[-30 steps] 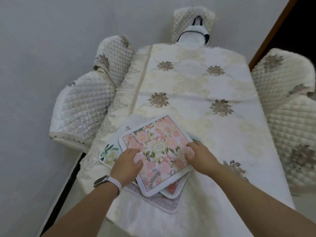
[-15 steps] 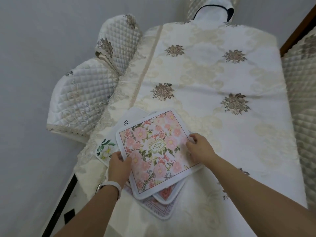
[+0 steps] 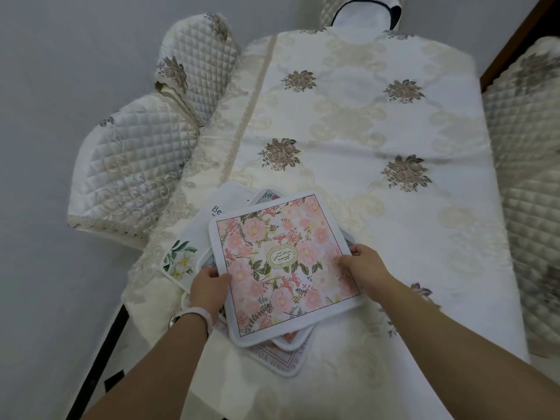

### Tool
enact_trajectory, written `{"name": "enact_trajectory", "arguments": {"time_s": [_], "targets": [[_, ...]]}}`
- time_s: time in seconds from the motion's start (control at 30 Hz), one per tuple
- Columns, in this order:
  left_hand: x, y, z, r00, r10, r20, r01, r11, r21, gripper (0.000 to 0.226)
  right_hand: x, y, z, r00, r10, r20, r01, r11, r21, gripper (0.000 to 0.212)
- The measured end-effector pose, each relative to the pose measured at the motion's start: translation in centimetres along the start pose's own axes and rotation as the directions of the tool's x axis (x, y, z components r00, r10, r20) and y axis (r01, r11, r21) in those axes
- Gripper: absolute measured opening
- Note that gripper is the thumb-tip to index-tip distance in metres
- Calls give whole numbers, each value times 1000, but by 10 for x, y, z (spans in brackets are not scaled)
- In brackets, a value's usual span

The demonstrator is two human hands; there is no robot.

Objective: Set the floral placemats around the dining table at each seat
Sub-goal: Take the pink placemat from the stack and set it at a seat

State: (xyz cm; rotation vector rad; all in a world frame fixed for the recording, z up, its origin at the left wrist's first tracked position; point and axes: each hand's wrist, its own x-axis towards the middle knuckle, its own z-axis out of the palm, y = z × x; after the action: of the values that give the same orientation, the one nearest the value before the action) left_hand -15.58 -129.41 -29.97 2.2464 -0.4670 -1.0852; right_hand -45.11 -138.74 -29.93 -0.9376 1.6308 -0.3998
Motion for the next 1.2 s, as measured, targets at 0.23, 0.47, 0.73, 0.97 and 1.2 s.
{"name": "enact_trajectory", "arguments": {"time_s": [0.23,0.47,0.73,0.97,1.2], "targets": [[-6,1,-6,990,118,82,-120,992,28,10,-37,19,2,999,12,-52,-14,1000,-22,12],[-21,2,-31,966,198,165,-181,977,-110,10,-96,21,21,987,-11,-163,5,999,-40,11],[-28,0,-60,911,306,277,-240,939,-246,9,-154,37,41,939,-50,-340,62,998,24,9],[-47,2,-56,811,413,415,-309,904,-296,10,-214,61,38,873,-31,-486,121,980,155,13],[-96,14,-20,715,454,532,-357,891,-280,12,-255,97,4,796,52,-602,123,962,245,8]]}}
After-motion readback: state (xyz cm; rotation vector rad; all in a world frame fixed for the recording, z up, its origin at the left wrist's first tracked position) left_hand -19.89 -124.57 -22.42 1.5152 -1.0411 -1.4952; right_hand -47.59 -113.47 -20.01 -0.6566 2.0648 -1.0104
